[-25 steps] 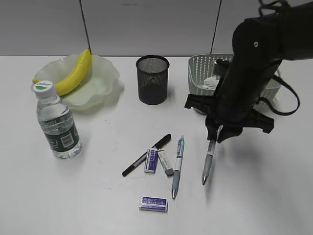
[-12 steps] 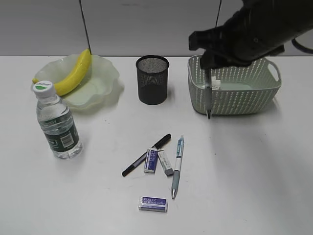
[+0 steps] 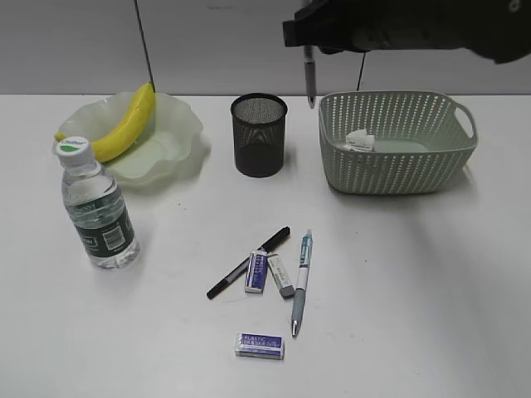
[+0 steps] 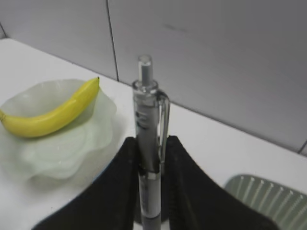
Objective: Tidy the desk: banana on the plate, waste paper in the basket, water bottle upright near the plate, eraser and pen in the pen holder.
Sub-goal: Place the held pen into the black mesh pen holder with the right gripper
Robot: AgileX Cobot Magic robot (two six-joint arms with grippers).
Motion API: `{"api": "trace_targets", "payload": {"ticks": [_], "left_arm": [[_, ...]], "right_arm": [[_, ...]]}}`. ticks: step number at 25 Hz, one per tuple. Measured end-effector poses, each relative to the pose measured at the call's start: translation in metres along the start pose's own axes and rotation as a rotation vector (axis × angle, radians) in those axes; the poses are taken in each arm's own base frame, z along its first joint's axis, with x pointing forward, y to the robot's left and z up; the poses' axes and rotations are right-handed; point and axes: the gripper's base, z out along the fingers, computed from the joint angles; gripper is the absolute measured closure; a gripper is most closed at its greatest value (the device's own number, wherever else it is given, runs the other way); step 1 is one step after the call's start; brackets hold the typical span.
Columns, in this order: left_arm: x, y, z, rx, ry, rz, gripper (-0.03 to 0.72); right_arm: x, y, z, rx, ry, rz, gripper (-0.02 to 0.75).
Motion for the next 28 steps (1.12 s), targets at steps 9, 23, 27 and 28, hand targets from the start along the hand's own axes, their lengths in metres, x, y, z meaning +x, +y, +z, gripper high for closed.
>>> {"api": "trace_targets", "payload": {"ticks": [9, 23, 27, 28], "left_arm": [[0.0, 0.0, 0.0, 0.0, 0.0, 0.0, 0.221], [0.0, 0.0, 0.0, 0.0, 0.0, 0.0, 0.225], [0.0, 0.0, 0.0, 0.0, 0.0, 0.0, 0.227], [0.0, 0.0, 0.0, 0.0, 0.0, 0.0, 0.227]], "right_arm": [[0.037, 0.0, 0.05, -0.013, -0.219, -0.031, 0.599], [0.079, -0.001, 0.106, -0.01, -0.162, -0.022, 0.599], [0.089, -0.002, 0.11, -0.007, -0.079, -0.021, 0.498], [0.089, -0.002, 0.11, -0.007, -0.078, -0.021, 0.446]]}}
